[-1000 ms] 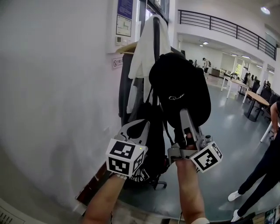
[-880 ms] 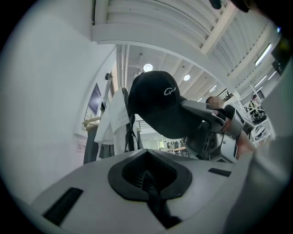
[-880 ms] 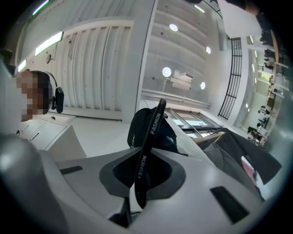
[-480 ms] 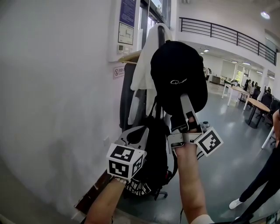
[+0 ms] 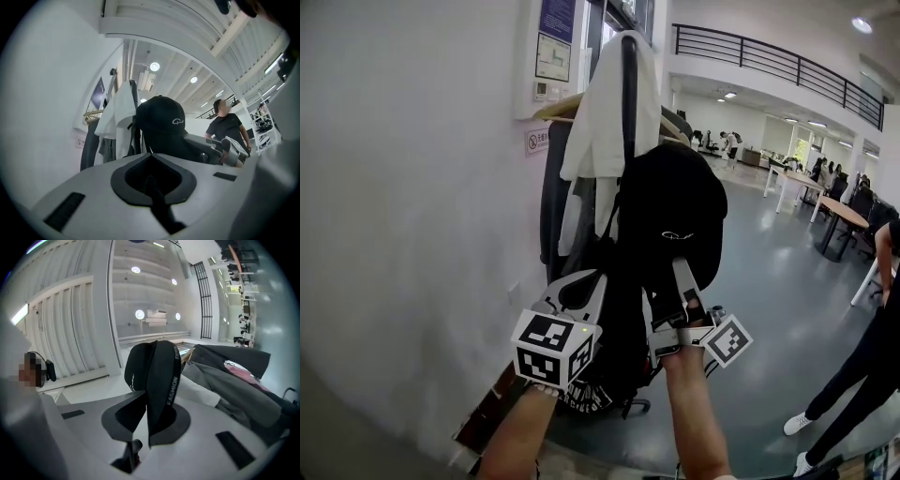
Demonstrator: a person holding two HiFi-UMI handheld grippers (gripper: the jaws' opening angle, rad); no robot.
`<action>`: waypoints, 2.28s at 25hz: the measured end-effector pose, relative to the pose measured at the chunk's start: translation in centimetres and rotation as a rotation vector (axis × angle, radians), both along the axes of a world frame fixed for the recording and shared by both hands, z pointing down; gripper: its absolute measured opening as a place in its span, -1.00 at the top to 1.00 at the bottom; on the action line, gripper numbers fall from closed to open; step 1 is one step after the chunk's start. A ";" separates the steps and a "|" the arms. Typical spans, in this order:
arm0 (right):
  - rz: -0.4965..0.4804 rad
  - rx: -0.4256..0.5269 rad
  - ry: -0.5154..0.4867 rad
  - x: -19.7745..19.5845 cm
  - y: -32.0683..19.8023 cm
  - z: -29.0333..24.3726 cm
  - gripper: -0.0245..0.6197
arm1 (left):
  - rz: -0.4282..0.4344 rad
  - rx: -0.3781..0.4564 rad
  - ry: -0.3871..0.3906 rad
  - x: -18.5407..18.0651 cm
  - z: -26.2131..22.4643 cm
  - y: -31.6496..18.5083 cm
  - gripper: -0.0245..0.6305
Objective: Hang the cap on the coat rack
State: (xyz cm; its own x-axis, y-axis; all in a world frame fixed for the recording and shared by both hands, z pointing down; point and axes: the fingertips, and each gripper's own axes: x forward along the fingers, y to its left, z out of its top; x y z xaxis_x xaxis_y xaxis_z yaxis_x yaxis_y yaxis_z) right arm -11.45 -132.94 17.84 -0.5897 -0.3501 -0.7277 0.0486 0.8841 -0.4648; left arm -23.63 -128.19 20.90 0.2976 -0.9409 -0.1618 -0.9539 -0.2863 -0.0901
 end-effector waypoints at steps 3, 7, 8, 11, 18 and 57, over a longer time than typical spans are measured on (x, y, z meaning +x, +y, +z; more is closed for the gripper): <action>-0.006 -0.017 0.008 -0.1 0.2 1.9 0.86 | 0.001 -0.008 0.006 0.0 0.6 -0.2 0.91; -0.047 -0.060 -0.008 -0.6 0.5 3.2 0.86 | 0.004 -0.021 0.010 0.4 1.1 0.2 0.91; -0.060 -0.066 -0.014 -0.8 0.5 3.4 0.86 | 0.003 -0.022 0.009 0.4 1.2 0.3 0.91; -0.059 -0.056 -0.003 -0.9 1.2 3.5 0.86 | -0.004 -0.030 0.003 0.8 1.6 0.9 0.91; 0.041 -0.076 0.168 -1.9 1.2 5.5 0.62 | -0.046 -0.057 -0.008 1.7 3.1 1.2 0.91; 0.179 -0.095 0.836 11.8 29.2 24.0 0.91 | -0.053 -0.370 0.159 13.7 21.4 25.1 0.91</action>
State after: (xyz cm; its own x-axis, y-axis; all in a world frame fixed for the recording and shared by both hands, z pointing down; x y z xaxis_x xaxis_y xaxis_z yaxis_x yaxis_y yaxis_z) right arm 0.37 -103.73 41.82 -0.8493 -0.5263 -0.0412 -0.4791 0.8012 -0.3585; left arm -9.92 -103.09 42.26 0.2453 -0.9577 0.1505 -0.9621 -0.2214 0.1595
